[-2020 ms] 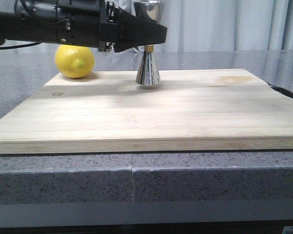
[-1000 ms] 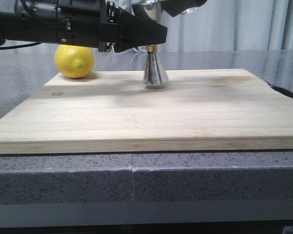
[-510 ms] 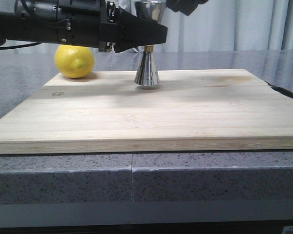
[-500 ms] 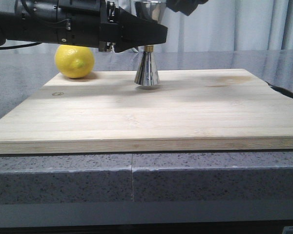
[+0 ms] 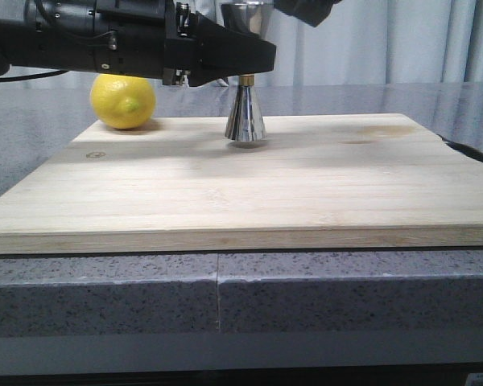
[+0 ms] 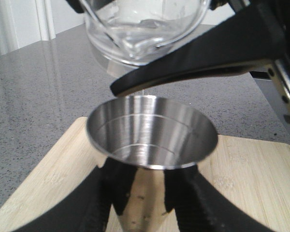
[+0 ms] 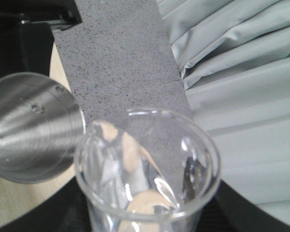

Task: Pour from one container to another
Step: 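Tilt the beaker with the right gripper, pouring liquid into the jigger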

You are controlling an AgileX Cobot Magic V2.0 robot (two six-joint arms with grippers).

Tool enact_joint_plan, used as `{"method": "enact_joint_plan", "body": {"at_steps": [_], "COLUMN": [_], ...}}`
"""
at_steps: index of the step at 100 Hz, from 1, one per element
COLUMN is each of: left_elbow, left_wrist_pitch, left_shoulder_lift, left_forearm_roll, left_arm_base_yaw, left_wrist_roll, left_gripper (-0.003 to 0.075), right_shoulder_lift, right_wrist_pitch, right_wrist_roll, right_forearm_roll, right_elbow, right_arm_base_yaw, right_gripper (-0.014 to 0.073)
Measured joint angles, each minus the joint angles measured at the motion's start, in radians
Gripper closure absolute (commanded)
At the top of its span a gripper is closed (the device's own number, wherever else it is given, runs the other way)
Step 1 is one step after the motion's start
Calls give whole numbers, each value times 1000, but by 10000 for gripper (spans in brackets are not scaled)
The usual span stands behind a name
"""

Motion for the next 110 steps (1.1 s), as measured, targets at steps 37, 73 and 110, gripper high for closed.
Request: {"method": "enact_joint_plan", "body": {"at_steps": [37,73,110], "left_elbow": [0,0,0], "left_wrist_pitch": [0,0,0], "left_shoulder_lift": [0,0,0], "left_forearm_roll": [0,0,0], "left_arm_base_yaw": [0,0,0], "left_wrist_roll": [0,0,0], "left_gripper": [460,460,460], "right_shoulder_lift": [0,0,0], "right_wrist_pitch": [0,-8,-23], "right_wrist_roll": [0,0,0], "right_forearm_roll": [-66,-119,-181], "right_elbow": [0,0,0], "right_arm_base_yaw": [0,8,19], "right_gripper": [313,313,313]}}
